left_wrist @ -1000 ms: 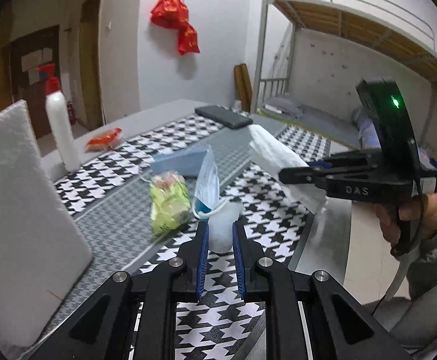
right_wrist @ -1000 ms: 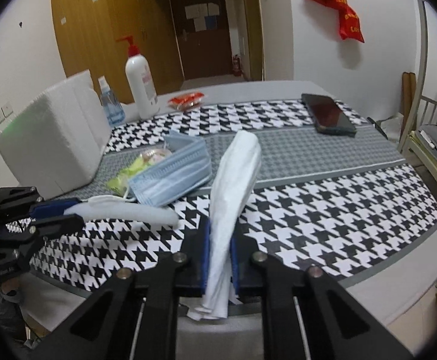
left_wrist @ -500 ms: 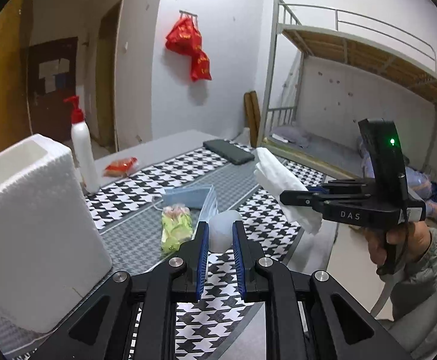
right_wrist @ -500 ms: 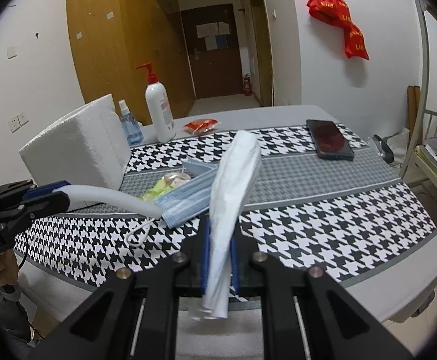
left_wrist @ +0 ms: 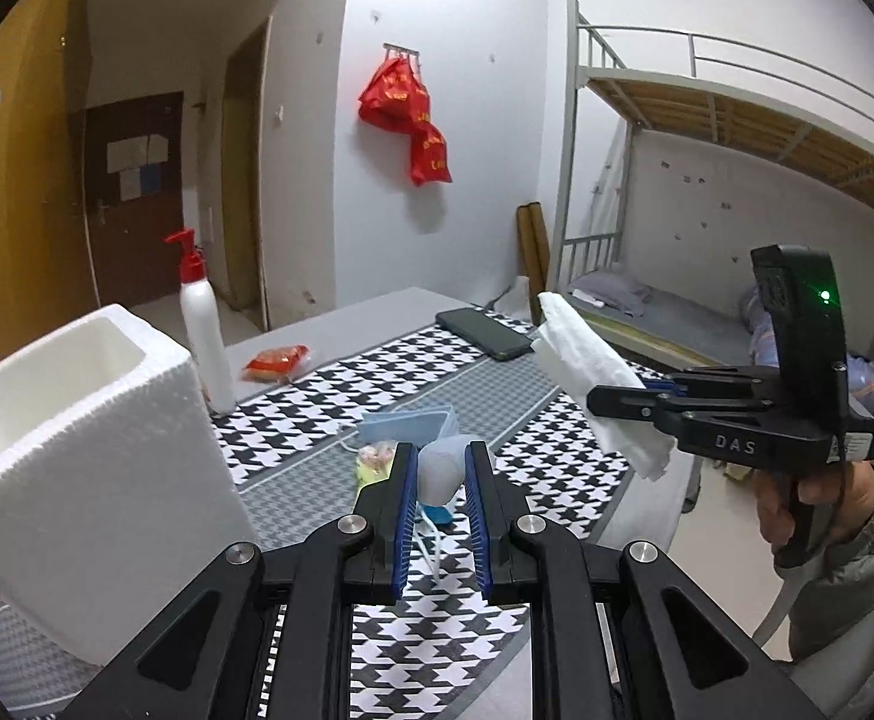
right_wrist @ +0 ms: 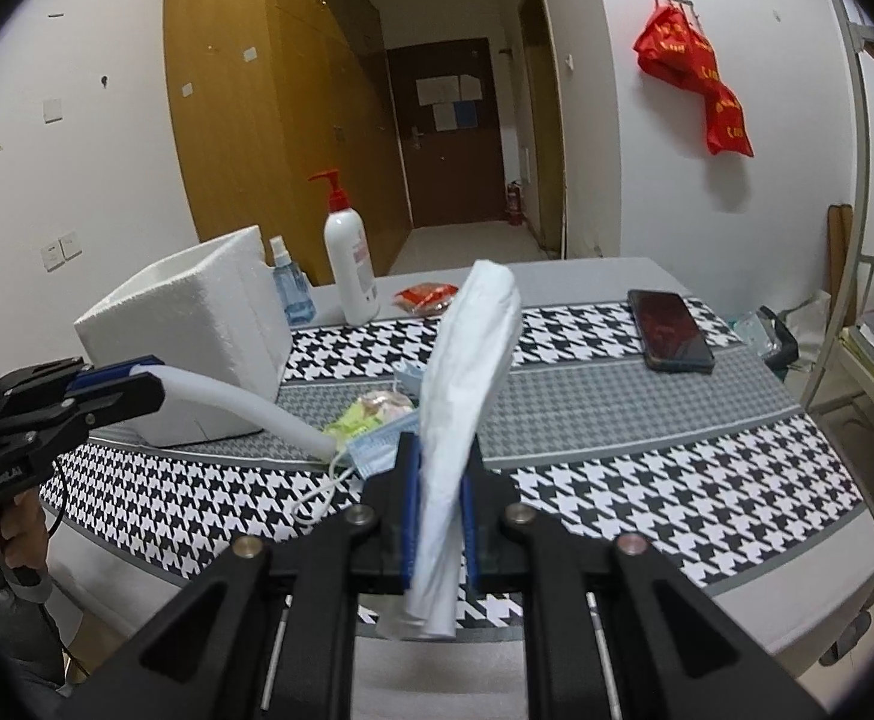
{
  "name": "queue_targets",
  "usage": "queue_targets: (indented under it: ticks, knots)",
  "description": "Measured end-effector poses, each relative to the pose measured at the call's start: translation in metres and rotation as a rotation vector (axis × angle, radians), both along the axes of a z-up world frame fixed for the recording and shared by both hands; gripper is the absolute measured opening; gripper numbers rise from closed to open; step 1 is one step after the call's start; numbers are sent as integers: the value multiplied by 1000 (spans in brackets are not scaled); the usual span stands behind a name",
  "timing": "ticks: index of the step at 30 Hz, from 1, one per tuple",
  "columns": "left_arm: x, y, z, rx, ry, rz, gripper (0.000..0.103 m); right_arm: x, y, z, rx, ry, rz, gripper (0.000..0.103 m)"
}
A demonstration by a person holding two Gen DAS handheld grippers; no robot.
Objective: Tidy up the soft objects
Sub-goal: 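Lift the white folded cloth with the right gripper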
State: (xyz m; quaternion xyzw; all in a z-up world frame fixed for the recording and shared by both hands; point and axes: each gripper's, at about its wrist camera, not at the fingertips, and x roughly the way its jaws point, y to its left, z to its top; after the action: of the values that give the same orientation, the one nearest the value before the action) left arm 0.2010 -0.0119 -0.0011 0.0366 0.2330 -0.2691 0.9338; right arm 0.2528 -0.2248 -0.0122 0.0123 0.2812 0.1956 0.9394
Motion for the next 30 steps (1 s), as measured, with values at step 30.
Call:
queue_targets:
  ticks: [30]
  knots:
    - [-22, 50, 44, -9, -111, 245, 10, 3, 63, 42, 11, -121, 226, 15]
